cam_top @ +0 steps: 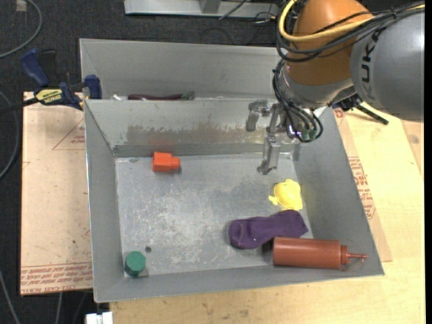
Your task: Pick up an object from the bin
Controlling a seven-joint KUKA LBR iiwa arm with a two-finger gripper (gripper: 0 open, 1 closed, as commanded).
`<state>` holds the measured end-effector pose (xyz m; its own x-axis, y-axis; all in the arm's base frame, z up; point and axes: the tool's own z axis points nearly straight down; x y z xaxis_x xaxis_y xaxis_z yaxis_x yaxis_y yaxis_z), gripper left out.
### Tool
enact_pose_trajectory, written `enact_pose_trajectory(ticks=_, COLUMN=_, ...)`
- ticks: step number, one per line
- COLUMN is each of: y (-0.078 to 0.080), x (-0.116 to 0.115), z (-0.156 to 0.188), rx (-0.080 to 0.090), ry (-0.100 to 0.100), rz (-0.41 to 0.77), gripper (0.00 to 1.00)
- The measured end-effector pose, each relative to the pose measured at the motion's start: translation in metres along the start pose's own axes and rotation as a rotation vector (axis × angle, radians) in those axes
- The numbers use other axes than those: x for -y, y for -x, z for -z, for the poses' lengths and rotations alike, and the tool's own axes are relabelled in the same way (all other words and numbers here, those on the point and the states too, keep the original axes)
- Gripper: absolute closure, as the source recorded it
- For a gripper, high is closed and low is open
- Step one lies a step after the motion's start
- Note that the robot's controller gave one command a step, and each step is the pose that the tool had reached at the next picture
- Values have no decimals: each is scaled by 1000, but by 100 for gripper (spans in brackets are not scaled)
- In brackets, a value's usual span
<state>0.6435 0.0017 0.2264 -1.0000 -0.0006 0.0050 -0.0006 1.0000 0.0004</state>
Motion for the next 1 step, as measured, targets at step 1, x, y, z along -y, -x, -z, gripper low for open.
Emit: enact_pose_trajectory(ticks=1, y=1, x=0, z=5, rx=7, ry=0, rz=0, gripper=0)
